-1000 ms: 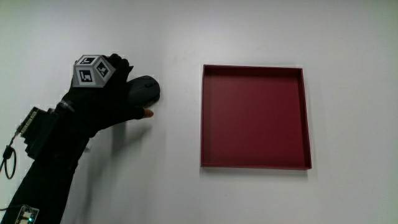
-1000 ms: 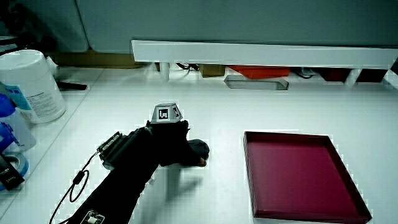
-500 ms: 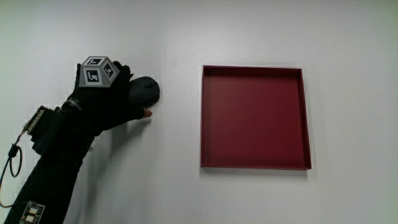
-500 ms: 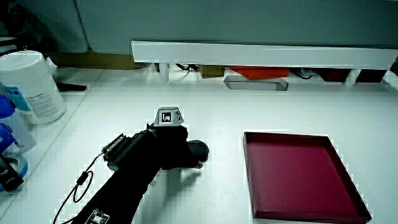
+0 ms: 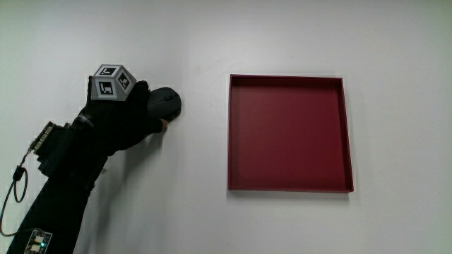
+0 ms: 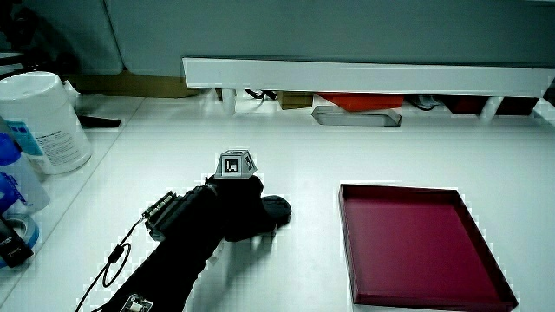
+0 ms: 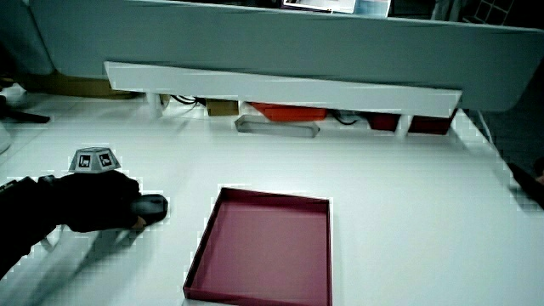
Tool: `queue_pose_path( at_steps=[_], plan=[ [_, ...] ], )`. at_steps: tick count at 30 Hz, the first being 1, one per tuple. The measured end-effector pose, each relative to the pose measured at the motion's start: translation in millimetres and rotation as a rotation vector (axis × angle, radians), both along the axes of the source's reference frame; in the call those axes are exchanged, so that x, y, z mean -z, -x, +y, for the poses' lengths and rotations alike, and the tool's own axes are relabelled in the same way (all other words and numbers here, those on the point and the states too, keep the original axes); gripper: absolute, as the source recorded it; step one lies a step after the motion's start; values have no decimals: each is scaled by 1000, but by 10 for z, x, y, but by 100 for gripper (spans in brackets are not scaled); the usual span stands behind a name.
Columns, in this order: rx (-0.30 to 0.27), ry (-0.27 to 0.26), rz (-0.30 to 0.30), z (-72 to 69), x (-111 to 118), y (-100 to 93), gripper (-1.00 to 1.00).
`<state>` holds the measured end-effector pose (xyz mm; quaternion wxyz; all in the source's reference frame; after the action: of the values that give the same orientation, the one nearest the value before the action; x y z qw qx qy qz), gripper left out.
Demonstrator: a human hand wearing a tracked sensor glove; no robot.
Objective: Pick mouse from desk
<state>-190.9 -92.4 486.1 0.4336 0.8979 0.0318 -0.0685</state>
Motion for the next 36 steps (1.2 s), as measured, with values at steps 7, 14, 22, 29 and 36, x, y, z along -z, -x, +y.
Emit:
queue_pose_path(
  at_steps=[7,14,22,29,36],
  plan=[
    [-1,4,-7,19,-19,-28,0],
    [1,-34,-15,24,-65,-26,26],
    [-3,-67,7,29,-71,-19,68],
    [-38,-121,11,53,-54,-31,100],
    [-60,-171,15,21,129,-49,100]
  ],
)
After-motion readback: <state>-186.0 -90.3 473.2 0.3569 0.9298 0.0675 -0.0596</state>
